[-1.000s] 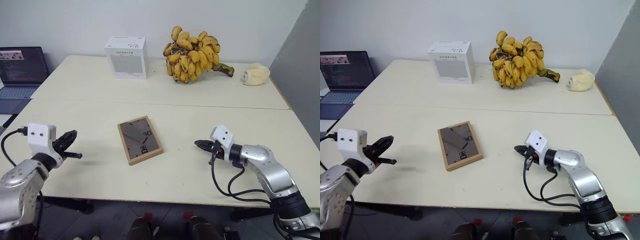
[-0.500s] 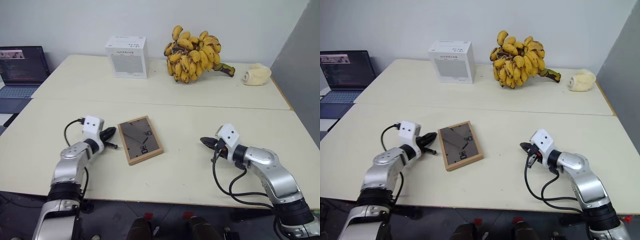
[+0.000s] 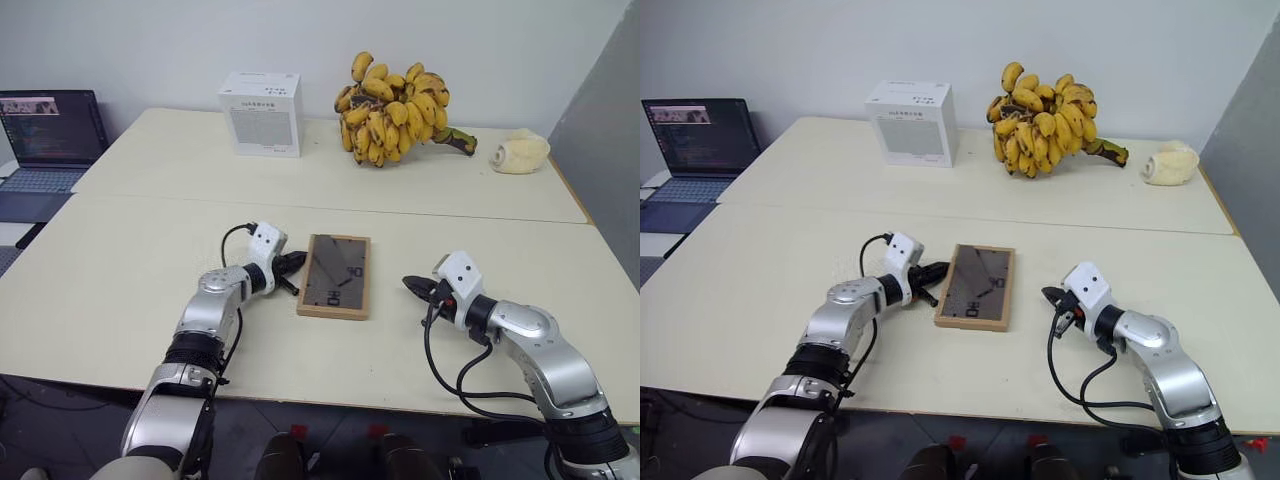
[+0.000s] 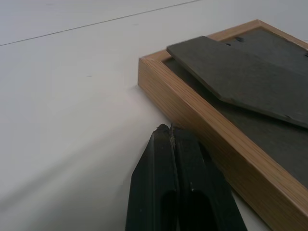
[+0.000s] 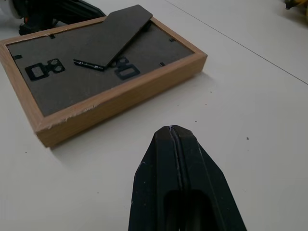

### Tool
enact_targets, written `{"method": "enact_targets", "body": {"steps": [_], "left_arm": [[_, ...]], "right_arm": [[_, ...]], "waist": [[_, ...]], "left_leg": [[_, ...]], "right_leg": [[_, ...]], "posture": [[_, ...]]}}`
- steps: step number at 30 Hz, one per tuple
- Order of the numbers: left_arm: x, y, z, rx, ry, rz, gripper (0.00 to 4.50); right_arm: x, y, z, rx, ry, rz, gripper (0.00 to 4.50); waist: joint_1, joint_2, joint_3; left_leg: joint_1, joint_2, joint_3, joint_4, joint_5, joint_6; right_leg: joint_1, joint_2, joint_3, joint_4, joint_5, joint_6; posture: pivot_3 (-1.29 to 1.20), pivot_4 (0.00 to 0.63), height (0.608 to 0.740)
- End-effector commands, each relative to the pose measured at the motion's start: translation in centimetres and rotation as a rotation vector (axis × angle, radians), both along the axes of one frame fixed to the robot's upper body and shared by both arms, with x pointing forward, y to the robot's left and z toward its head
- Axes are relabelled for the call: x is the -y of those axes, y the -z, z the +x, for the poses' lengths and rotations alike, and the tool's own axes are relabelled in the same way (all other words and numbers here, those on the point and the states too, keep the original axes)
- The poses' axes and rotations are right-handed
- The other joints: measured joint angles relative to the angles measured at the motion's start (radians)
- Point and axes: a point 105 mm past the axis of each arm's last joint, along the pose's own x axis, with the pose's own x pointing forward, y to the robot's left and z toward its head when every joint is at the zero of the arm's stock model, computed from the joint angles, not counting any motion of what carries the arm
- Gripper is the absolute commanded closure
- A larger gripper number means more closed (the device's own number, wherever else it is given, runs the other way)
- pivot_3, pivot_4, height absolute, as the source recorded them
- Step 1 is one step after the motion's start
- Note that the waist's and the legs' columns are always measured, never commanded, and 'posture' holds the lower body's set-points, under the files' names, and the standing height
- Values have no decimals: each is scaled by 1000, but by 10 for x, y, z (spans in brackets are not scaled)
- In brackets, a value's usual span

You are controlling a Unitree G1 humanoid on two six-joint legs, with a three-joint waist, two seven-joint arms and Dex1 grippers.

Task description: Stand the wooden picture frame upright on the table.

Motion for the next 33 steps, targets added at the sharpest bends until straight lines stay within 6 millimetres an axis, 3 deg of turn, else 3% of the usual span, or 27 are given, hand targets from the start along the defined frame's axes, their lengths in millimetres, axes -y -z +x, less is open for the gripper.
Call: {"method": "enact_targets", "body": {"steps": [1,6,9,16,23,26,28,33], "left_arm": [[-13,-5,-13,-31,52,64,4470],[-45,1,-51,-271,104,146,4470],[-46,-9,-60,-343,93,73,4470],[-19,-20,-71,-498,113,-124,4470],[15,-7,-72,-538,147,-167,4470],[21,-6,-75,-537,160,-164,4470],[16,-8,-76,-535,153,-161,4470],[-16,-17,-72,-496,54,-166,4470]], "right_arm": [[7,-7,1,77,10,-59,4500],[8,14,3,72,8,-146,4500],[7,24,4,71,3,-183,4500],[-1,31,8,72,-18,-204,4500],[-3,23,13,87,-27,-203,4500],[-1,22,14,91,-26,-209,4500],[2,21,14,92,-22,-216,4500],[11,25,15,92,-15,-256,4500]], "waist": [[-3,0,0],[-31,0,0],[-34,1,0],[-31,0,0],[-24,0,0],[-22,0,0],[-21,0,0],[-24,0,0]], "left_leg": [[0,0,0,0,0,0],[1,1,0,-1,0,0],[4,2,0,-2,0,0],[5,1,0,-1,0,0],[5,1,0,-1,0,0],[5,1,-1,-1,0,0],[5,1,-1,-1,0,0],[5,1,-1,-1,0,0]], "right_leg": [[0,0,0,0,0,0],[0,1,0,0,-1,1],[2,1,0,1,-3,3],[3,1,0,0,-3,3],[3,1,0,0,-3,3],[3,1,0,0,-3,3],[4,1,0,0,-3,3],[3,1,0,0,-3,3]], "posture": [[0,150,740],[0,150,740],[0,150,740],[0,150,740],[0,150,740],[0,150,740],[0,150,740],[0,150,740]]}}
